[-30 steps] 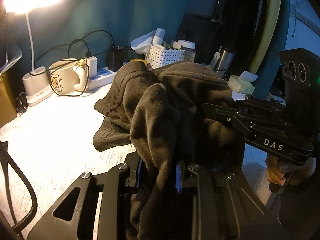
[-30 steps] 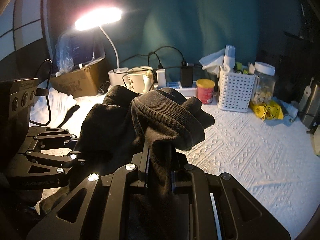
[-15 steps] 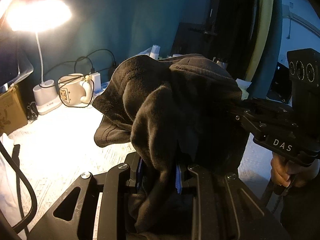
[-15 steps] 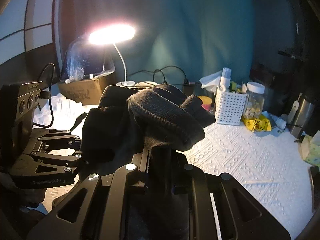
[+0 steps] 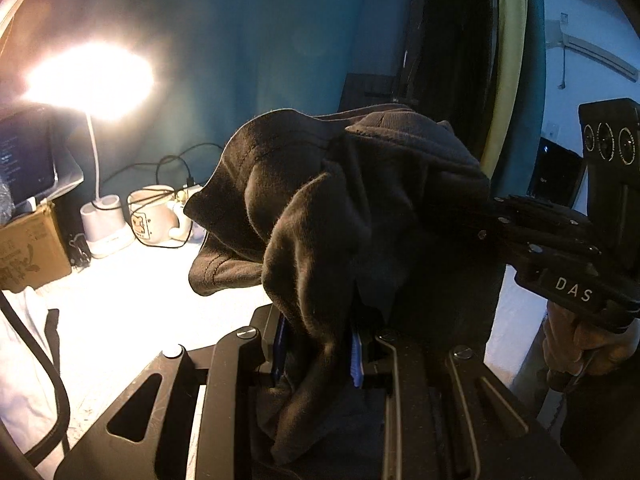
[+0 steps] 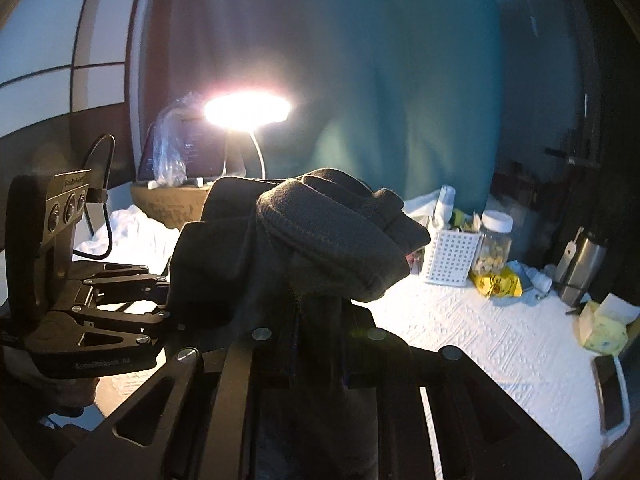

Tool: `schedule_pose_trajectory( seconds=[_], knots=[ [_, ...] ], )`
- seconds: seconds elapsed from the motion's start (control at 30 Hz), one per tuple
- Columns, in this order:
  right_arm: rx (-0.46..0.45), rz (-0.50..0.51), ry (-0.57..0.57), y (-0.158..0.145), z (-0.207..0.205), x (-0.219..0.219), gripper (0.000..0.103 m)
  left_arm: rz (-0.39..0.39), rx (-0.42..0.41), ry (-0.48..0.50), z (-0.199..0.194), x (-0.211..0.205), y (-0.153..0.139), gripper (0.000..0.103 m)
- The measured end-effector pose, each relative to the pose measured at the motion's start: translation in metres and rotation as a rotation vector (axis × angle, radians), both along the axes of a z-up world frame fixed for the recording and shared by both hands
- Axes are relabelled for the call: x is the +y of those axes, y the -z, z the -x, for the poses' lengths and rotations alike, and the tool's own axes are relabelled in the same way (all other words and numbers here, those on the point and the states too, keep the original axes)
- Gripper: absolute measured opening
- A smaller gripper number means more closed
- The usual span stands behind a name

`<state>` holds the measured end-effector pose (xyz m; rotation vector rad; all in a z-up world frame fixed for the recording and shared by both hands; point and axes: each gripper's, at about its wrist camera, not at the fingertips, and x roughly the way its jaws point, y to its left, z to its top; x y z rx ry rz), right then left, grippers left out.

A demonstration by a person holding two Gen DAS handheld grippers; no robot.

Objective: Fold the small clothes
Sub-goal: 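Lift the folded brown shirt with both grippers and carry it toward the white cloth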

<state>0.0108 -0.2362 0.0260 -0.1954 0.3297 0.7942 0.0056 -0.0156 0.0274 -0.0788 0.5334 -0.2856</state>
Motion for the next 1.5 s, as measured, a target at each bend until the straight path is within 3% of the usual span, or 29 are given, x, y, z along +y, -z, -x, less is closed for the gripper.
schedule_pose_trajectory(
  seconds=[0.83, 1.5],
  knots=[
    [-0.171, -0.035, -0.091, -0.047, 0.047, 0.015, 0.016, -0.010, -0.147, -0.068, 0.024, 0.038, -0.036, 0.022],
    [-0.244, -0.041, -0.250, -0.075, 0.084, 0.075, 0.016, -0.038, -0.234, -0.212, 0.065, 0.099, -0.050, 0.022]
  ],
)
